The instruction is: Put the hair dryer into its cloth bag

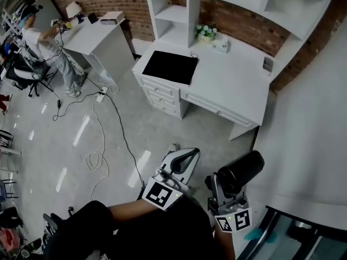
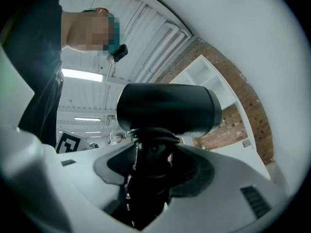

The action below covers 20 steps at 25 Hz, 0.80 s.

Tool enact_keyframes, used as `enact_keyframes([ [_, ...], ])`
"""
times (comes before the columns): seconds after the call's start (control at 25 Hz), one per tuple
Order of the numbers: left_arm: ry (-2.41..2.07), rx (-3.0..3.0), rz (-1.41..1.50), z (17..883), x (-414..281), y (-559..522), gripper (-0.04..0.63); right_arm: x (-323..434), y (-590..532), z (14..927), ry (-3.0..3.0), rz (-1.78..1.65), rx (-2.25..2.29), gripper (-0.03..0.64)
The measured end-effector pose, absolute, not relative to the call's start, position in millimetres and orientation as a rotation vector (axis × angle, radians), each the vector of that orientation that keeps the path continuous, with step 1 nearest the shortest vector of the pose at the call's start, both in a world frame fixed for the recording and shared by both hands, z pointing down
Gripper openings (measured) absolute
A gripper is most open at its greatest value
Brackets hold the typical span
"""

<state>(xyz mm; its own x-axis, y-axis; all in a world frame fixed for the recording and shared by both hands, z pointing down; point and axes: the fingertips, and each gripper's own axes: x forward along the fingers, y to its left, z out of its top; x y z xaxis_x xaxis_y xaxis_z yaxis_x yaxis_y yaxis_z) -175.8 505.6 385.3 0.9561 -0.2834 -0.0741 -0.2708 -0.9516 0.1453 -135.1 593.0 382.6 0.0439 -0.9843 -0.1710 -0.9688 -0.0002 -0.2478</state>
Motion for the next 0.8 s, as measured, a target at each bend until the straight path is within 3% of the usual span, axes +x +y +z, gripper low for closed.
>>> enact_keyframes([
  [0.8, -0.382, 2.915, -0.084, 413.4, -135.0, 270.0, 0.017, -82.8, 339.9, 365.1, 2.068, -0.136, -1.94, 0.235],
])
